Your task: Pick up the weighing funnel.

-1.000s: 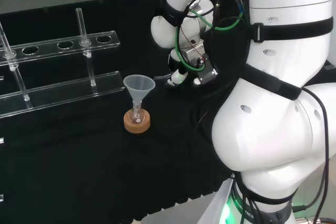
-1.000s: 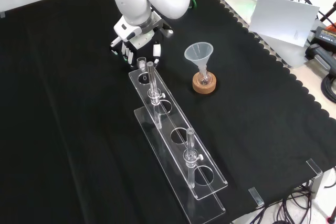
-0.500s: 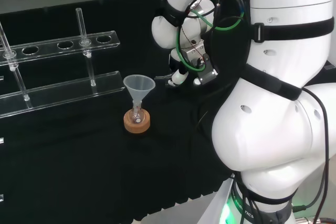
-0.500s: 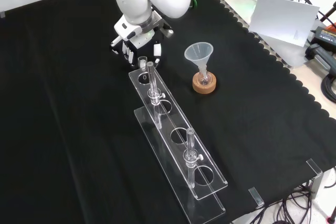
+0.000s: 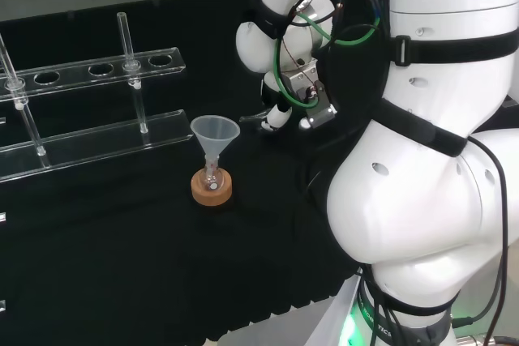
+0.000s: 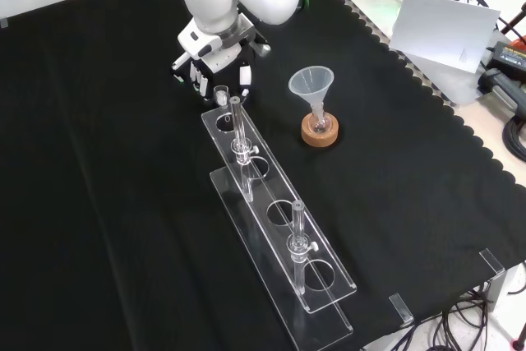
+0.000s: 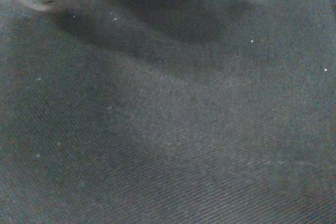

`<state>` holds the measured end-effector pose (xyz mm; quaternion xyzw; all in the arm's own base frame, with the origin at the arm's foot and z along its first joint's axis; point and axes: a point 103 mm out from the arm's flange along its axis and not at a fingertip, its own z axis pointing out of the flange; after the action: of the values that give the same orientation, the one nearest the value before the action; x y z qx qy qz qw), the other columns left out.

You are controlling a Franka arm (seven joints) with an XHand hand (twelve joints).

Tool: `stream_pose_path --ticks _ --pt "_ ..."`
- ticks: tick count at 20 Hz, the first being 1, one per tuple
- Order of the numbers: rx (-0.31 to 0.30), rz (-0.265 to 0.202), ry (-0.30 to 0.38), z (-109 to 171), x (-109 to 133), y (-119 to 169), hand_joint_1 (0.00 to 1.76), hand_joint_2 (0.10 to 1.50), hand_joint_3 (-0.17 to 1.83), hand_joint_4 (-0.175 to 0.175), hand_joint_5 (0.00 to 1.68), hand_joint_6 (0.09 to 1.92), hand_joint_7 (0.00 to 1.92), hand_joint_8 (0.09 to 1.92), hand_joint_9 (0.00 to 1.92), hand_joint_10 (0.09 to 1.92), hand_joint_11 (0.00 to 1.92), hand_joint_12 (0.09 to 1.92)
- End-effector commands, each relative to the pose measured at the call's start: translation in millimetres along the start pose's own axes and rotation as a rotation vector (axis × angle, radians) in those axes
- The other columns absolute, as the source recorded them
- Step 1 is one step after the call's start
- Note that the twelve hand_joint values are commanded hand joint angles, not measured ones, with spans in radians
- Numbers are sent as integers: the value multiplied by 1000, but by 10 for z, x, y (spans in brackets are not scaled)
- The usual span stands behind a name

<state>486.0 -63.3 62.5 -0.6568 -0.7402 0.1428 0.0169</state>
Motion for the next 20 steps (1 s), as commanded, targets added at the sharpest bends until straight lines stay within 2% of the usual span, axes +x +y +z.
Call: stream_pose_path --ticks 1,11,20 --pt "-7 7 -2 -37 -35 -4 894 576 573 175 1171 509 1415 429 1109 238 115 1522" --pt "-26 14 2 -197 -108 -48 896 573 576 175 1179 508 1426 422 1111 234 123 1520" --pt "-95 17 15 -681 -180 -153 888 571 579 175 1181 506 1430 416 1111 230 125 1518"
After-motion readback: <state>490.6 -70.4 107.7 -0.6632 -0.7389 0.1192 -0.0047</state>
